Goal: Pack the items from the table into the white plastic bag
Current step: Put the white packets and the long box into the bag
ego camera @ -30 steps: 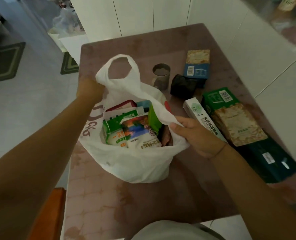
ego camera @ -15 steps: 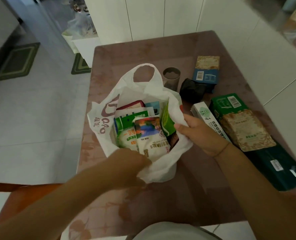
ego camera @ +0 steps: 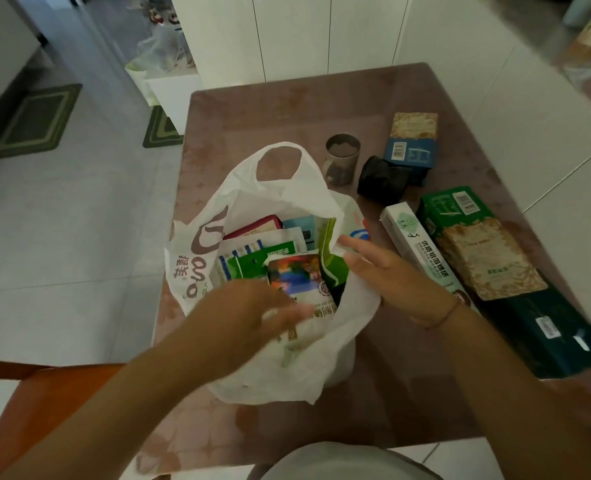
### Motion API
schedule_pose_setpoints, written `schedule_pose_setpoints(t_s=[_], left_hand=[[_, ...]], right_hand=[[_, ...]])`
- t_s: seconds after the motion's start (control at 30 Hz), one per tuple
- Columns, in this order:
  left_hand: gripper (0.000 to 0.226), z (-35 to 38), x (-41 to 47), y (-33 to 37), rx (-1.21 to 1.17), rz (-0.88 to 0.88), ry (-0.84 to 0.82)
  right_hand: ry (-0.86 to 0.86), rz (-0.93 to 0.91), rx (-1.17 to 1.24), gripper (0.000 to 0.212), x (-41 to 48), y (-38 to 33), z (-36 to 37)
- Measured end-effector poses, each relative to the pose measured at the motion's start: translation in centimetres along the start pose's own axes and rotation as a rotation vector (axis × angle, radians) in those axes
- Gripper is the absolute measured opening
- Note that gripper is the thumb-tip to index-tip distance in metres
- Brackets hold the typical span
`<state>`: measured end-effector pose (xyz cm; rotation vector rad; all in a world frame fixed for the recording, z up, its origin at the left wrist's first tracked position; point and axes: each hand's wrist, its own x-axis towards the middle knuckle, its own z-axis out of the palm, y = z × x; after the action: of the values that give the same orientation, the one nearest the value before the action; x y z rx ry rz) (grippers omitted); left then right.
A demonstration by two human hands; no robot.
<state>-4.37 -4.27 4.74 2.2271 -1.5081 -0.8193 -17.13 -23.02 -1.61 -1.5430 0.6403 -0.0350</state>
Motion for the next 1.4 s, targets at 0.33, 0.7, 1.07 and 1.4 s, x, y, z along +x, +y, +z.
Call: schedule_pose_setpoints(t_s=[0.33,0.7,1.07,1.4], left_hand=[[0.092,-2.4,3.0,-6.2,0.271,-0.512,0.595],[0.036,-2.2,3.1,-9.4,0.002,-0.611,0.522],[0.029,-1.8,3.3,-8.8,-0.092,-0.571,0.611],[0.032,-1.9,2.8,-8.2,-0.101,-0.558,0.656]], right_hand=[[0.667,0.299,-0.666,0.049,2.1,7.4,-7.6],[0.672,0.487,-0.924,0.061,3.3,11.3,-6.1],[0.946,-0.111,-0.38,0.059,1.7,-6.5,-10.5],[0.638,-0.328,-0.144,0.039,4.9,-14.7,-1.9]])
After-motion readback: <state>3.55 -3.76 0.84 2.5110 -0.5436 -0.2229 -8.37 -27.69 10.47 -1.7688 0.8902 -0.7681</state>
